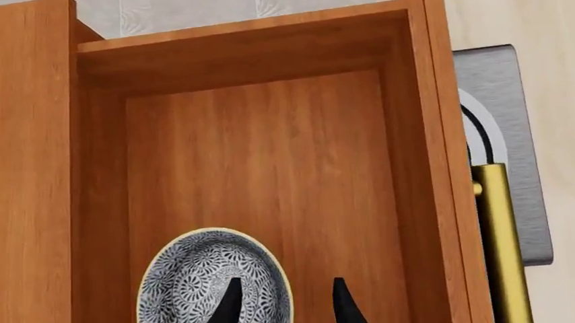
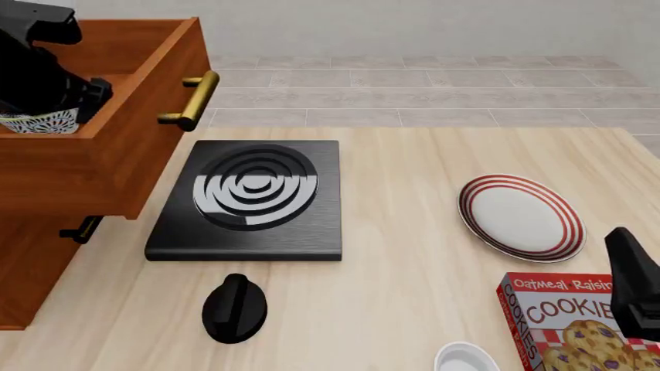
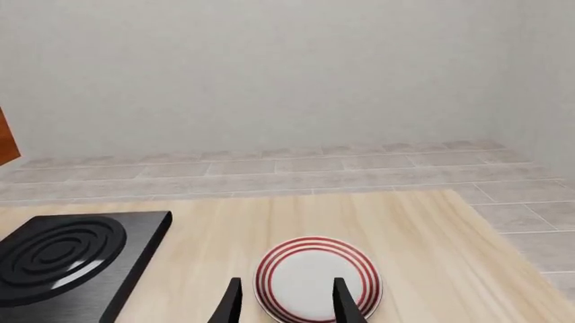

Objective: Pick the akita bowl in the top layer of the wooden cabinet and place it on the plate.

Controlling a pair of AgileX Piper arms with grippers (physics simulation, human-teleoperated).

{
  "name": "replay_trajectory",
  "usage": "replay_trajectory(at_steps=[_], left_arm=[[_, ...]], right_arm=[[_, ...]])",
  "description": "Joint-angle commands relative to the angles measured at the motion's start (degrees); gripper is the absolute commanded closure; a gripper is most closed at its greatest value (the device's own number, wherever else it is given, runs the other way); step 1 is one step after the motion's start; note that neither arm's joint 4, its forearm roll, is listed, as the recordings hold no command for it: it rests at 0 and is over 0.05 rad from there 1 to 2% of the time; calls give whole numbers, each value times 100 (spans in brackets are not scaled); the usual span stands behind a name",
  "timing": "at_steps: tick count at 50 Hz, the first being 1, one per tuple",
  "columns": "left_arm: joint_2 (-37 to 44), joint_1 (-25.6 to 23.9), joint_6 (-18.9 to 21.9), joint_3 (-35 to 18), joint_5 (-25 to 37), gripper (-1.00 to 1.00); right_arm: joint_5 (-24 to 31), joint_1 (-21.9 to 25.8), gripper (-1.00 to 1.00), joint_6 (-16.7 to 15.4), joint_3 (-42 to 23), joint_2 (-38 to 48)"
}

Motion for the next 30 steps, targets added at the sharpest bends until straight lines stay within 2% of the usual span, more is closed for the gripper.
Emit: replay_trajectory(at_steps=[1,14,15,16,30], left_arm=[[-6,-8,-49,125,-87,-100],[-30,-54,-77,195,-139,-100],[-46,-21,-28,184,-164,100],[-88,-12,88,187,-195,100],[-76,16,52,122,-177,100]], right_arm=[[-36,-1,-100,0,0,35],[12,3,-100,-1,2,-14],[17,5,-100,-2,2,-21],[14,4,-100,0,4,-18],[96,0,-100,10,4,-106]])
